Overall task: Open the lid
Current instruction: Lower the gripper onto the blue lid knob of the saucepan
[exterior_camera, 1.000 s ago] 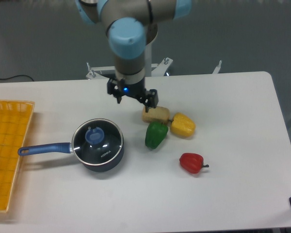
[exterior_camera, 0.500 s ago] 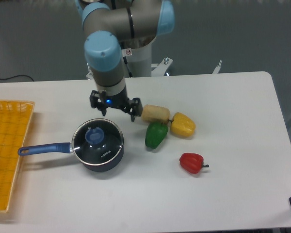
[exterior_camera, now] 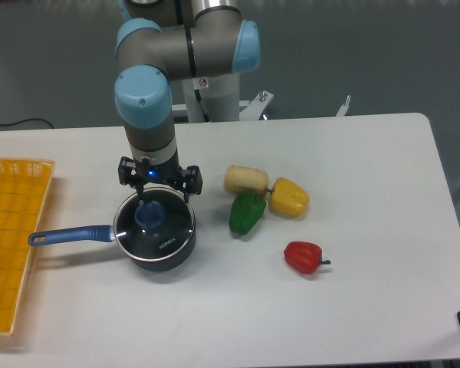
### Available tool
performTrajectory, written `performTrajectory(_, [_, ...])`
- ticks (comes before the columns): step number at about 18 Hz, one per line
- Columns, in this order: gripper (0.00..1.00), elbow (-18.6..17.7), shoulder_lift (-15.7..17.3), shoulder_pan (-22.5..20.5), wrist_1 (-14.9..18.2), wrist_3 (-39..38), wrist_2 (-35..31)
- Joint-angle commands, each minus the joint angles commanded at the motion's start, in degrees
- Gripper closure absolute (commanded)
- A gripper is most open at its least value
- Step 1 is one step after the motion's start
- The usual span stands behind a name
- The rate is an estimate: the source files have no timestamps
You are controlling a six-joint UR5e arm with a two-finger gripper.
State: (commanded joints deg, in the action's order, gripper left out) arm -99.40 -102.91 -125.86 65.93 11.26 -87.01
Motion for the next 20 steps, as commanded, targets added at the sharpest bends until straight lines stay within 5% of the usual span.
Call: performTrajectory(20, [0.00,3.1,-4.9,3.2,-1.8,-7.3,-0.7])
